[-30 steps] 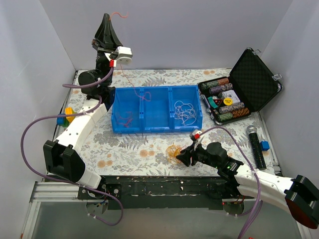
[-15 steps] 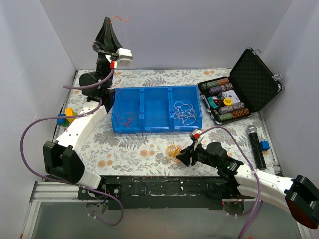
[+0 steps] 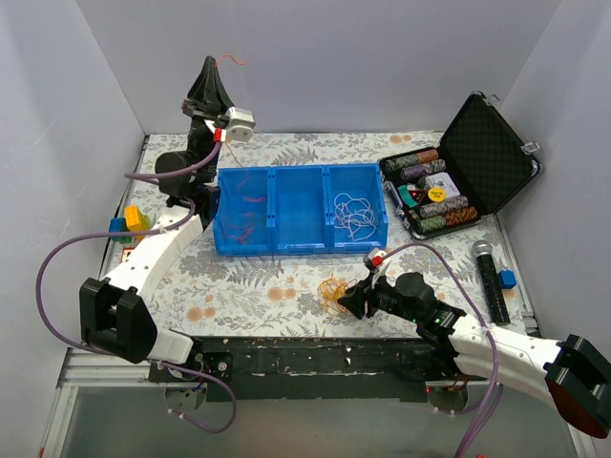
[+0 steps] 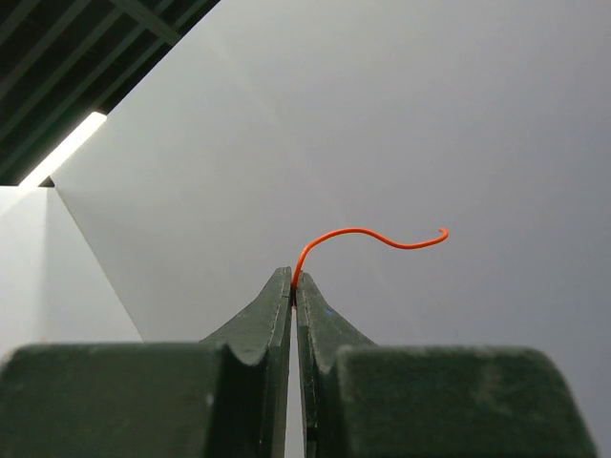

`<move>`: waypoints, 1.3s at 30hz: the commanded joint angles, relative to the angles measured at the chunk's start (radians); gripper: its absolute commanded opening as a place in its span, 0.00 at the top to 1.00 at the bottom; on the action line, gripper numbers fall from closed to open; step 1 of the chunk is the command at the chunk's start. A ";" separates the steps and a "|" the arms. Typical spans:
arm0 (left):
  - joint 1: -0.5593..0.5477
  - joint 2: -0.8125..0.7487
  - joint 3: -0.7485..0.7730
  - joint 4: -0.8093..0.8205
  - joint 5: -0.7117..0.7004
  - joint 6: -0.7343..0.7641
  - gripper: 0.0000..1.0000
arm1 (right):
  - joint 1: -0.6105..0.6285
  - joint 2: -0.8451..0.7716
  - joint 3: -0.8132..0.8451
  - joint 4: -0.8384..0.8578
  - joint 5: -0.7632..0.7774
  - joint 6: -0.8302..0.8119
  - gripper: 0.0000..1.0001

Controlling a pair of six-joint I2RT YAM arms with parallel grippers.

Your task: Untangle the cables

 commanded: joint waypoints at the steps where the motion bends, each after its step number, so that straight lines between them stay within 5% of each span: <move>1: 0.009 -0.061 -0.039 -0.015 -0.024 0.017 1.00 | 0.002 0.002 -0.001 0.026 0.004 0.005 0.50; 14: 0.027 -0.068 -0.291 -0.332 -0.136 -0.124 0.99 | 0.002 -0.024 -0.001 0.008 0.008 0.004 0.51; 28: 0.027 0.085 -0.191 -0.697 0.039 -0.117 0.61 | 0.002 -0.064 0.016 -0.037 0.028 0.001 0.51; 34: 0.027 0.148 -0.153 -0.742 -0.025 -0.086 0.63 | 0.002 -0.081 0.041 -0.061 0.041 -0.015 0.51; 39: 0.027 0.177 -0.153 -0.786 -0.123 -0.042 0.82 | 0.002 -0.092 0.044 -0.072 0.047 -0.019 0.50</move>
